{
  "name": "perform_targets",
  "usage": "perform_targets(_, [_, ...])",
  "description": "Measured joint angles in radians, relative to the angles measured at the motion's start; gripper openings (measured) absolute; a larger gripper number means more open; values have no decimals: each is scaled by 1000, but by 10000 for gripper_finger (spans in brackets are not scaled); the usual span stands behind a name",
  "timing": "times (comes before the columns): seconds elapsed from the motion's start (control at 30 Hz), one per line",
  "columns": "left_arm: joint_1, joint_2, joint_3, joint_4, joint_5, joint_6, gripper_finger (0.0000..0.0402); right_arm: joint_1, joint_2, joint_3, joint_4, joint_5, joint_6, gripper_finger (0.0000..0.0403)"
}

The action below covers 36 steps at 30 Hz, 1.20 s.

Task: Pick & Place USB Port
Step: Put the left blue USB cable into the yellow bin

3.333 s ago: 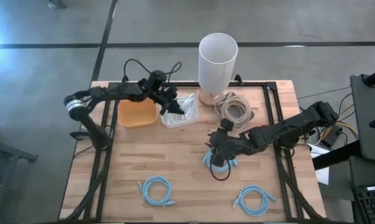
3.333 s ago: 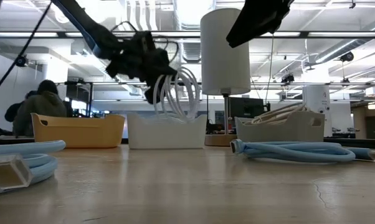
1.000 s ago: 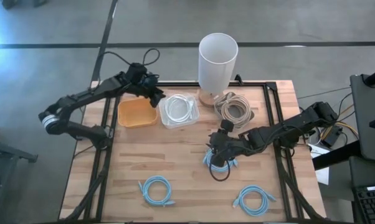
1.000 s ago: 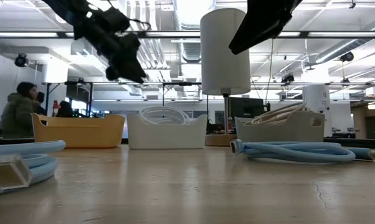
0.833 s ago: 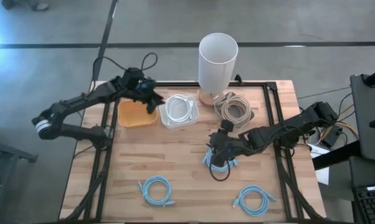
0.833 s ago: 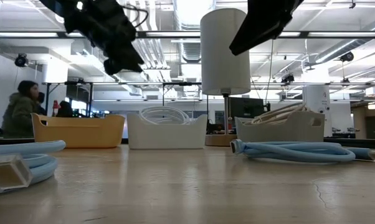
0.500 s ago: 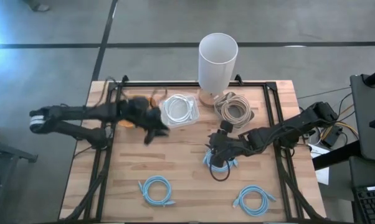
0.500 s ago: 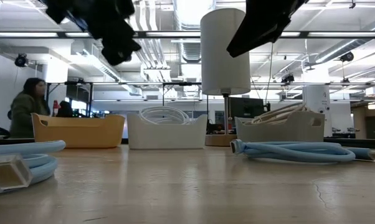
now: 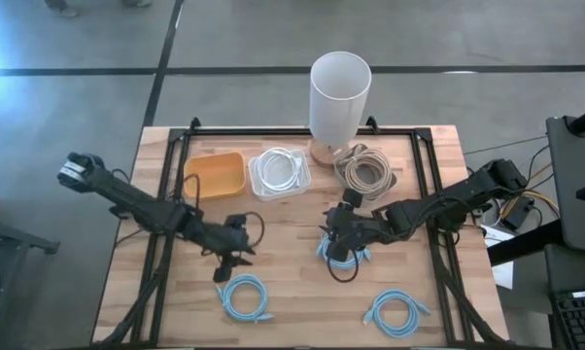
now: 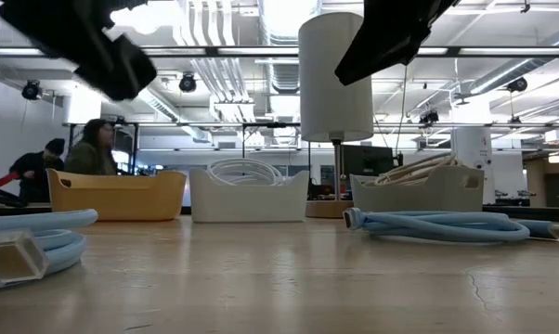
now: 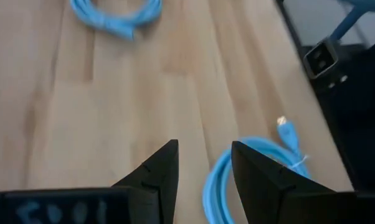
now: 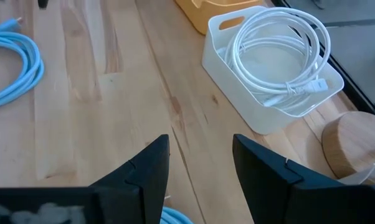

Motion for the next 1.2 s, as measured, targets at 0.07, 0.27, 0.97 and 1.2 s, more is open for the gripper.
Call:
perform_targets(0.07, [-28,40,-8,8,-17,-47,140,0,0,-1,0,0,0,171])
perform_targets(0.27, [-77,198,12,6,-27,-109,140,0,0,-1,0,1,0,171])
perform_targets(0.97, [-85,448,45,4,67,-171,140,1,2,-66,0,1,25,171])
perform_targets(1.2, [-85,465,45,3,62,-241,118,1,2,-101,2,1,94,171])
